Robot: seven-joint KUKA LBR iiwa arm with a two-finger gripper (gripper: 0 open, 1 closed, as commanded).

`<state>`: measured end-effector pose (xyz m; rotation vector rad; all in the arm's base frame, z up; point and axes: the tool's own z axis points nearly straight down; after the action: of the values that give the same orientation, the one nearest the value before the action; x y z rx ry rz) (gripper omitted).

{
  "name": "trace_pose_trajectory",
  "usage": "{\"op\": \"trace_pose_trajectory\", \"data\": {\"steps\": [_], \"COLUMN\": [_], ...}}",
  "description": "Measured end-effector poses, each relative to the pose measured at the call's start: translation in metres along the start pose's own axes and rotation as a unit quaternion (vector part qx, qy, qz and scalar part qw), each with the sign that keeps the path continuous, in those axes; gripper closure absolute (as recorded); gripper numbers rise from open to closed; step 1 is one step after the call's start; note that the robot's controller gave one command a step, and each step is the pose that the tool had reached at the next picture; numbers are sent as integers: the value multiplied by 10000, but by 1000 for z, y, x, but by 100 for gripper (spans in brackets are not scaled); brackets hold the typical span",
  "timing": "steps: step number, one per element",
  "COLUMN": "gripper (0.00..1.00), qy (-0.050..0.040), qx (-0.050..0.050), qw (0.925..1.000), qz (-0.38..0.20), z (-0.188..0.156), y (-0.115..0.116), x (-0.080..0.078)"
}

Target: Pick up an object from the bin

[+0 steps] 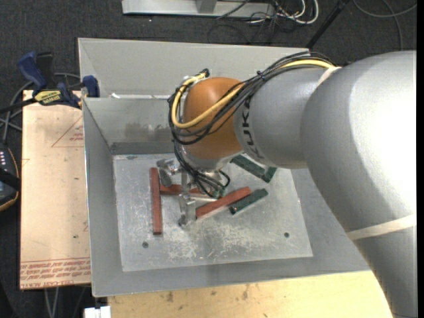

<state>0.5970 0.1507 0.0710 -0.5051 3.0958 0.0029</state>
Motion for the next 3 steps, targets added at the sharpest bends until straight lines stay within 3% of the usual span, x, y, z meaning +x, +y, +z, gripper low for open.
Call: {"op": "trace_pose_trajectory", "data": {"steps": [1,2,3], "gripper": [100,0,100], "qy": [8,5,9], "qx": [-1,0,0], "qw": [10000,10000,10000], "qz": [-2,-3,-3], "z": [-1,0,0], "y": [0,0,0], "x": [0,0,0]}}
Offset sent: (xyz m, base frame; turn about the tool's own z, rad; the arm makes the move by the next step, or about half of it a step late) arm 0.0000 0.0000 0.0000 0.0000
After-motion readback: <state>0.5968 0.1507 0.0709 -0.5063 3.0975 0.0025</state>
